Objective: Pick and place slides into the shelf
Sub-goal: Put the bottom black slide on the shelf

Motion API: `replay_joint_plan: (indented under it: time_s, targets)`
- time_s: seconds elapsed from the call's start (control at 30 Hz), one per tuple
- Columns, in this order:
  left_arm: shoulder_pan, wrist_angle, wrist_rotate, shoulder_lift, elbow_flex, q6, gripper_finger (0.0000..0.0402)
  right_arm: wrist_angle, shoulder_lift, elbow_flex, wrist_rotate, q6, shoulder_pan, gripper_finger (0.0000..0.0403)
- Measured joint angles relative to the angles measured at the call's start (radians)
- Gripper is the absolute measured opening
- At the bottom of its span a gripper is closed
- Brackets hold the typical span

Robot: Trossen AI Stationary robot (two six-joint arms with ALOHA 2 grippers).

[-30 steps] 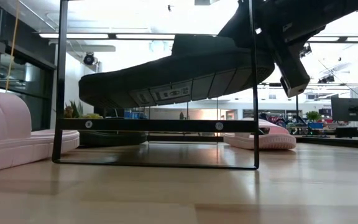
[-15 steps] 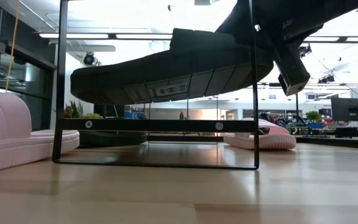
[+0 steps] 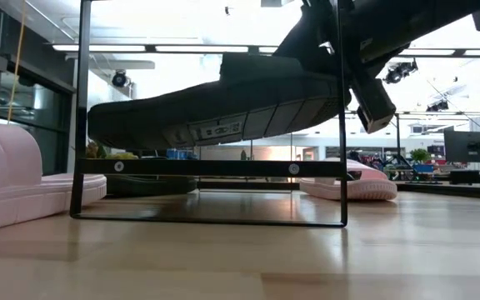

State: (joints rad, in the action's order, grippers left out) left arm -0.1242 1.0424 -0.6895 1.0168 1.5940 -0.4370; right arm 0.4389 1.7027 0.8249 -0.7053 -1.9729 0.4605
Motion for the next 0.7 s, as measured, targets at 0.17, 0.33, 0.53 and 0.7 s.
replay_joint_plan:
  time_s: [0.17,0.33,0.53,0.7]
  targets:
    - [0.000,0.000,0.000,0.000,0.000,-0.010,0.0172,0.000,0.000,0.000,0.005,-0.032,0.014,0.0075]
    - [0.000,0.000,0.000,0.000,0.000,-0.012,0.0172,0.000,0.000,0.000,0.052,-0.048,0.033,0.0107]
    - [0.000,0.000,-0.003,0.000,0.000,-0.012,0.0172,0.007,0.000,0.000,0.086,-0.048,0.041,0.0150]
    - [0.000,0.000,-0.003,0.000,0.000,-0.012,0.0172,0.005,0.000,0.000,0.183,-0.014,0.030,0.0190]
